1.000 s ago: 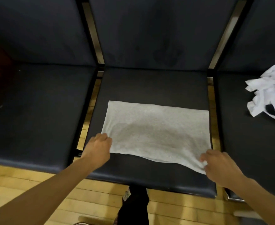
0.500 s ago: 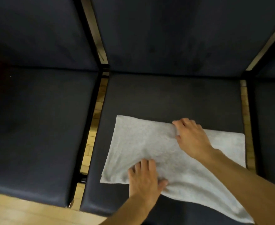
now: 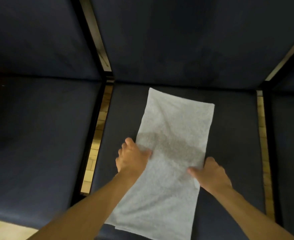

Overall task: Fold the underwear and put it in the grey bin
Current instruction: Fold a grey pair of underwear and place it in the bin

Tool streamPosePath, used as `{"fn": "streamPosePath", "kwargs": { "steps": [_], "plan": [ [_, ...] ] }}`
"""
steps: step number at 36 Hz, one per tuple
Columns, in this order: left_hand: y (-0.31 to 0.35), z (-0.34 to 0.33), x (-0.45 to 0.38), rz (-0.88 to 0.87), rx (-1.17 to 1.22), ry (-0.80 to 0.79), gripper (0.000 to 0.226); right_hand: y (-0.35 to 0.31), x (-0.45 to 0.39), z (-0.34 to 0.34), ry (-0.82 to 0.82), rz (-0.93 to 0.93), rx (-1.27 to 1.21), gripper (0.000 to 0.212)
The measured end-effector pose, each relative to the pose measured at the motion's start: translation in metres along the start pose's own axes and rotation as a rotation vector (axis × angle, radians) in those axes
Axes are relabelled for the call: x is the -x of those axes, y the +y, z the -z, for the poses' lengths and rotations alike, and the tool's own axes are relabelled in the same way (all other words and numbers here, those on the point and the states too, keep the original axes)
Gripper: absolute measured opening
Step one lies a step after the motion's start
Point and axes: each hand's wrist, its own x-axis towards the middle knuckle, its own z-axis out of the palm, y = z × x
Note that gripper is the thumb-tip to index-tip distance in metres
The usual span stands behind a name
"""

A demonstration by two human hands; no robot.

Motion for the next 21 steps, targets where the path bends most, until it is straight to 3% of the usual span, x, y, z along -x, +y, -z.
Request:
{"fn": "streamPosePath", "kwargs": {
  "steps": [3, 5, 10, 16, 21],
  "plan": [
    [-0.004, 0.003, -0.002, 0.065, 0.081, -0.085, 0.065, 0.005, -0.002, -0.001, 0.015, -0.004, -0.159, 0.045],
    [-0.005, 0.007, -0.008, 0.104, 0.152, -0.148, 0.064, 0.005, -0.002, 0.003, 0.011, 0.007, -0.208, 0.034],
    [-0.008, 0.007, -0.016, 0.145, 0.377, -0.268, 0.037, 0.003, 0.004, 0.01, 0.008, 0.054, -0.319, 0.02],
    [-0.012, 0.014, -0.008, 0.016, 0.638, -0.381, 0.015, 0.002, 0.021, 0.006, 0.012, 0.079, -0.706, 0.017],
    [-0.011, 0.028, -0.004, -0.036, 0.777, -0.431, 0.023, 0.004, 0.022, 0.008, -0.014, 0.077, -0.824, 0.024]
  ]
}}
